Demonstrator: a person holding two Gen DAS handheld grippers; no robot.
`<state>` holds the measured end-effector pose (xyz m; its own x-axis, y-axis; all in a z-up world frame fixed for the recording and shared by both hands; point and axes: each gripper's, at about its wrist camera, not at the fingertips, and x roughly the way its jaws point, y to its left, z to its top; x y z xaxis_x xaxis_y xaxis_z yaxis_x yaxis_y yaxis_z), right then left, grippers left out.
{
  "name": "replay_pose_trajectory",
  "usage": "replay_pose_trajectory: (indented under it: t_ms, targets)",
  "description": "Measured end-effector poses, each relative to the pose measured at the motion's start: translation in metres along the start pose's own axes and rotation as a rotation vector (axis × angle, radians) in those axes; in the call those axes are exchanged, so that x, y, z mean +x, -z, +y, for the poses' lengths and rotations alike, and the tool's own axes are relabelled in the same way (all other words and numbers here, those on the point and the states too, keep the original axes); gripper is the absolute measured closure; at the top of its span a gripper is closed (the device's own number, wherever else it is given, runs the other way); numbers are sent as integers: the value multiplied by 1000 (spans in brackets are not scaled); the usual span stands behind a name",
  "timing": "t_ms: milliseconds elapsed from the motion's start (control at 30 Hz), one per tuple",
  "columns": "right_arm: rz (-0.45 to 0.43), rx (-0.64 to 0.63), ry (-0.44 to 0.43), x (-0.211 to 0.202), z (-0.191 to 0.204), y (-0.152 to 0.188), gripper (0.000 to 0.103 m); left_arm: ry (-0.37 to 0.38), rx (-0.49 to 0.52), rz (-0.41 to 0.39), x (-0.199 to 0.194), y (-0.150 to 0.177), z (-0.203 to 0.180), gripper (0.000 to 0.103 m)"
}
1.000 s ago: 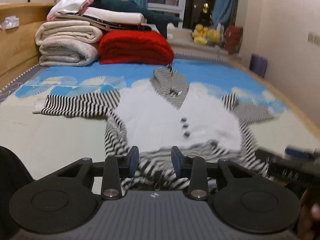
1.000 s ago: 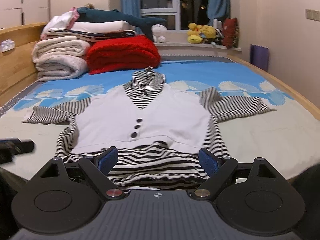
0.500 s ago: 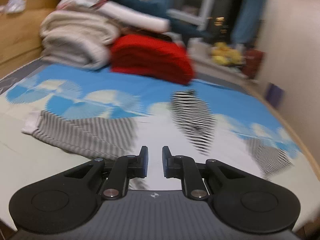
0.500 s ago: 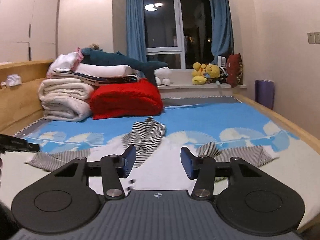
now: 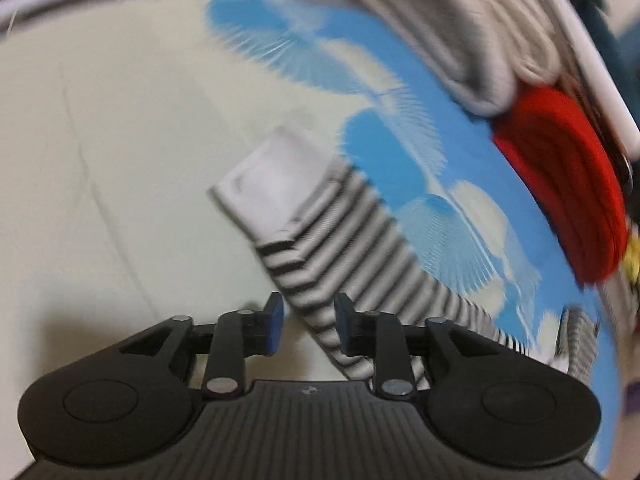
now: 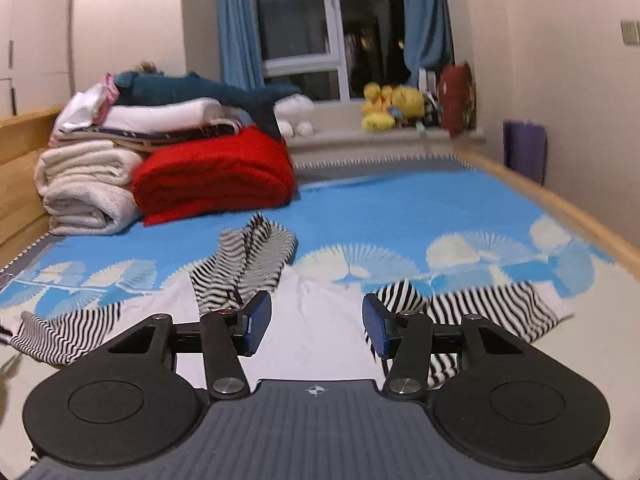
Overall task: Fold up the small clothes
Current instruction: 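Grasp the white cuff of a striped sleeve with the left tool, then fold the held sleeve across the white vest body and open the left tool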
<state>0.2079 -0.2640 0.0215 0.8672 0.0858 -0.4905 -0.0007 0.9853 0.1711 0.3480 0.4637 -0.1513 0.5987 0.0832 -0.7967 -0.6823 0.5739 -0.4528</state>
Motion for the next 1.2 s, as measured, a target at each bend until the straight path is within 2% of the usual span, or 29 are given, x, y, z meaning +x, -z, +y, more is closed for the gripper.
replay_pose_trajectory:
  t_ms: [33,100,200,233,267,300,333,400,467,533,600,633,667,733,800,900,933,967,1033,1133,1200]
  targets:
    - [8,0,3,6,1,-1,50,11,-18,5,6,-6,8,60]
    - [18,0,1,14,6,-3,50,-10,-29,-4,14,-13,17,58]
    - [33,10,2,25,11,-6,50,32,-56,-21,20,-21,22,58]
    - [34,12,3,28,13,-7,50,43,-47,-26,23,-23,21,61]
    - [36,17,4,31,15,-8,50,37,-29,-33,25,-23,18,72]
    - [38,23,4,34,17,-9,50,-2,3,-45,24,-25,17,97]
    - [41,29,5,37,18,-10,50,-55,26,-72,20,-25,16,98]
    - [49,33,16,41,20,-12,50,-133,6,-139,8,-25,16,98]
    - [56,32,25,44,22,-12,50,-142,-26,-164,-2,-22,17,96]
    - [63,26,33,46,23,-13,50,-156,-28,-132,1,-19,14,88]
    - [69,28,42,47,24,-13,50,-118,-50,-61,12,-17,14,81]
    - [73,31,45,46,24,-13,50,-135,-53,-71,11,-17,13,94]
    - [76,31,48,45,24,-13,50,-153,-50,-86,9,-19,10,98]
    - [78,23,57,39,23,-12,50,-147,-47,-137,-7,-19,-2,99]
    - [75,11,65,33,22,-11,50,-131,0,-199,-26,-14,-29,99]
    - [90,11,97,28,15,-7,52,-34,150,-283,-64,11,-95,100]
    - [103,22,108,27,11,-4,62,22,204,-298,-75,24,-122,100]
    - [116,32,113,27,8,-2,76,80,253,-310,-84,40,-149,100]
    - [149,57,121,28,2,3,82,217,360,-311,-108,84,-204,100]
    - [186,93,117,29,-3,13,81,426,502,-241,-134,162,-274,101]
    - [220,98,100,33,-3,17,80,595,585,-86,-136,212,-312,100]
